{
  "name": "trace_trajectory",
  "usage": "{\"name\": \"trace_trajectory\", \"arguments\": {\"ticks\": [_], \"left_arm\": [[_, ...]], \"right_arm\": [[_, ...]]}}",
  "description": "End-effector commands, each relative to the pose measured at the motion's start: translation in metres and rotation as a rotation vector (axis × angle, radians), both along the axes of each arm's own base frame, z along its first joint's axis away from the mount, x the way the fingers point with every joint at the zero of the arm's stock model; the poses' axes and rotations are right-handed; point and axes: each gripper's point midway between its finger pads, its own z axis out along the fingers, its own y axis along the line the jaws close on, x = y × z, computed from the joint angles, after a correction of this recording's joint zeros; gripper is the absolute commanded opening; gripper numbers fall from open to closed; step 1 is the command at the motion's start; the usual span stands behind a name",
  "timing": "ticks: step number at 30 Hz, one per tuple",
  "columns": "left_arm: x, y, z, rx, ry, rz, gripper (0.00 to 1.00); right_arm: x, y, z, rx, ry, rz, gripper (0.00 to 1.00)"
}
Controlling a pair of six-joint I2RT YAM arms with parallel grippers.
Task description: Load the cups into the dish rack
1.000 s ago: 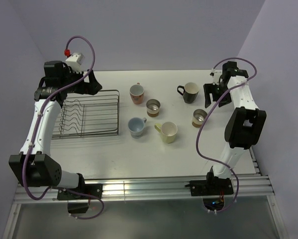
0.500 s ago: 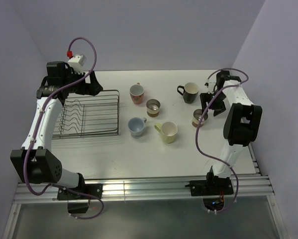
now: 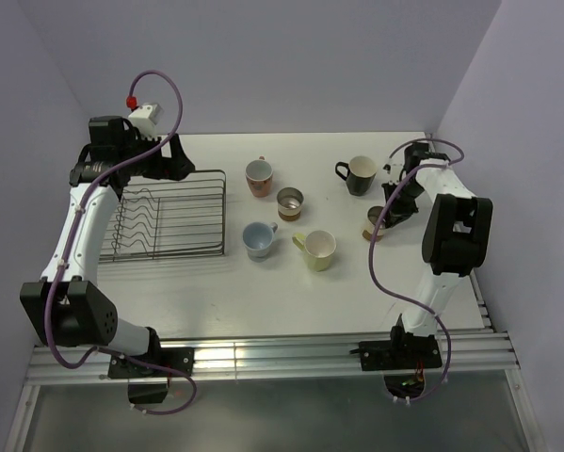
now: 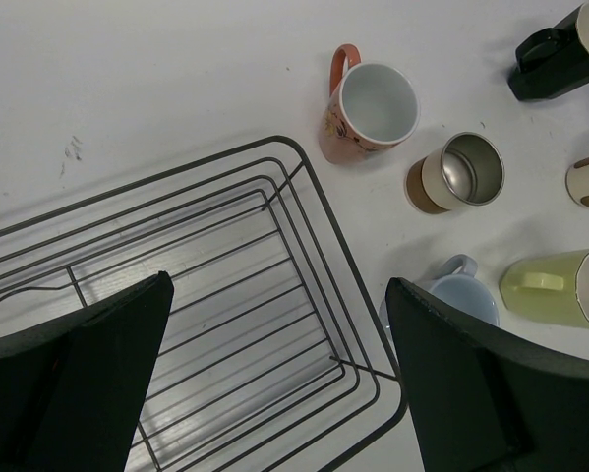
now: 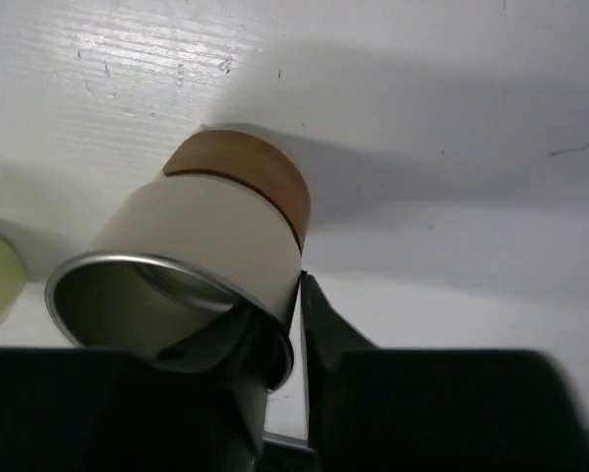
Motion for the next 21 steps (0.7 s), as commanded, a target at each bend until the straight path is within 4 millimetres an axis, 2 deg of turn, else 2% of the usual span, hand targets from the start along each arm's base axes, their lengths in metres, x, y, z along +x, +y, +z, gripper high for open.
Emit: {"name": "trace_trajectory", "arguments": {"ticks": [1, 2, 4, 6, 9, 10, 13, 14, 15, 16, 18, 19, 20, 21], "left_arm": [[0.000, -0.002, -0.001, -0.020, 0.014, 0.003, 0.99], [-0.002, -0.003, -0.002, -0.024, 0.016, 0.000, 0.99], [-0.004, -0.005, 0.000, -0.044, 0.022, 0.005, 0.99], [-0.003, -0.004, 0.001, -0.058, 0.032, 0.030, 0.98], [-0.003, -0.004, 0.010, -0.097, 0.041, 0.052, 0.98], [-0.004, -0.005, 0.013, -0.122, 0.048, 0.059, 0.98], [-0.006, -0.006, 0.028, -0.210, 0.057, 0.057, 0.98], [-0.006, -0.006, 0.035, -0.228, 0.057, 0.059, 0.98], [-0.009, -0.008, 0.038, -0.256, 0.080, 0.053, 0.98], [-0.010, -0.010, 0.046, -0.267, 0.069, 0.031, 0.97], [-0.018, -0.016, 0.059, -0.301, 0.055, -0.022, 0.96], [-0.020, -0.017, 0.066, -0.310, 0.036, -0.037, 0.96], [-0.027, -0.020, 0.075, -0.321, 0.008, -0.058, 0.96], [-0.033, -0.024, 0.084, -0.343, -0.012, -0.086, 0.96]], "right_arm": [[0.014, 0.007, 0.014, 0.027, -0.089, 0.007, 0.10], [0.016, 0.008, 0.018, 0.032, -0.105, 0.010, 0.00], [0.022, 0.010, 0.028, 0.040, -0.138, 0.020, 0.00], [0.028, 0.009, 0.046, 0.027, -0.195, 0.031, 0.00], [0.045, -0.003, 0.094, -0.041, -0.337, 0.051, 0.00], [0.058, -0.006, 0.121, -0.065, -0.420, 0.057, 0.00], [0.078, -0.013, 0.205, -0.125, -0.675, 0.033, 0.00], [0.076, -0.016, 0.237, -0.152, -0.773, 0.014, 0.00], [0.084, -0.016, 0.264, -0.163, -0.887, 0.004, 0.00], [0.075, -0.013, 0.297, -0.173, -0.997, 0.005, 0.00], [0.077, -0.007, 0.332, -0.181, -1.164, 0.029, 0.00], [0.073, 0.002, 0.346, -0.185, -1.225, 0.059, 0.00], [0.061, 0.010, 0.369, -0.198, -1.304, 0.084, 0.00], [0.063, 0.013, 0.377, -0.238, -1.364, 0.113, 0.00]]}}
